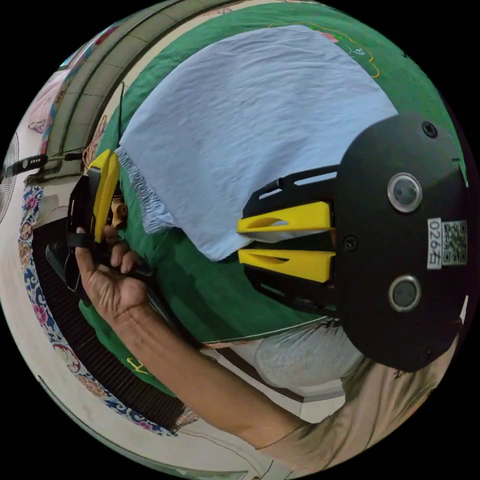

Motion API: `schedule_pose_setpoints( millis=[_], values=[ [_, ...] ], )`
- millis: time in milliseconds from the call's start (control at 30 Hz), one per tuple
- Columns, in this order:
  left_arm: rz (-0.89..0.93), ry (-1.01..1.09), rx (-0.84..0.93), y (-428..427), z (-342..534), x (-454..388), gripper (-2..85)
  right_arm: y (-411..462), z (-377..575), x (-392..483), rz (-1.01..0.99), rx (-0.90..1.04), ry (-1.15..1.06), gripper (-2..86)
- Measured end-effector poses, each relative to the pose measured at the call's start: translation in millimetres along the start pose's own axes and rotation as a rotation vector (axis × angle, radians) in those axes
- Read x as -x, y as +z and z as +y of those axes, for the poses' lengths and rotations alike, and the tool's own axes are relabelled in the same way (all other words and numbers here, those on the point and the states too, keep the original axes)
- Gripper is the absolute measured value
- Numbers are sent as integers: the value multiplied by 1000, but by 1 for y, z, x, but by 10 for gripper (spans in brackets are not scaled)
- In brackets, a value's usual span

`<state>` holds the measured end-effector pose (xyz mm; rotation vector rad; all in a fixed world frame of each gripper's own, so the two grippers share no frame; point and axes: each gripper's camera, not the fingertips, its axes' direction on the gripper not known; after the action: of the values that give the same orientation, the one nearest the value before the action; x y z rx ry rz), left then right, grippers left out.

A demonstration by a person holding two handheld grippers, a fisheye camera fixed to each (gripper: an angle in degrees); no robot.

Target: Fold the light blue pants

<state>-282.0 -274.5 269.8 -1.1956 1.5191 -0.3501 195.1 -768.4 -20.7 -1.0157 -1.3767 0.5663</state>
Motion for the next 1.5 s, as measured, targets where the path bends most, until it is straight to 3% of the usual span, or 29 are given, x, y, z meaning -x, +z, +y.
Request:
schedule_pose_setpoints(
  millis=[167, 300, 400, 433, 467, 600, 767, 967, 1133, 1233, 1400, 1500],
  values=[
    [-209, 159, -64, 14, 50, -82, 45, -47, -11, 1, 63, -142, -6, 40],
    [-414, 122, 44, 55, 72, -111, 178, -81, -48, -37, 175, -266, 156, 46],
    [-500, 152, 168, 97, 88, -131, 152, -81, -95, -56, 167, -273, 226, 59],
    [-554, 188, 221, 116, 94, -140, 95, -78, -106, -57, 171, -263, 230, 60],
    [-632, 240, 268, 134, 101, -152, 7, -70, -130, -58, 192, -227, 236, 63],
    [-816, 419, 337, 184, 125, -197, -6, -35, -200, -52, 264, -102, 223, 73],
    [-1207, 850, 446, 275, 185, -273, -8, -5, -239, -45, 369, 80, 141, 102],
    [-1482, 1281, 572, 365, 261, -313, -8, 22, -250, -77, 434, 325, 129, 150],
    [-1537, 1356, 568, 385, 283, -337, -7, 30, -253, -103, 392, 438, 177, 91],
    [-1584, 1369, 510, 387, 288, -354, -7, -6, -245, -111, 433, 271, 236, 42],
    [-1589, 1396, 498, 395, 296, -368, -6, -52, -230, -126, 342, 9, 343, 93],
    [-1640, 1435, 507, 402, 302, -368, -6, -23, -242, -136, 279, 153, 324, 127]
  ],
)
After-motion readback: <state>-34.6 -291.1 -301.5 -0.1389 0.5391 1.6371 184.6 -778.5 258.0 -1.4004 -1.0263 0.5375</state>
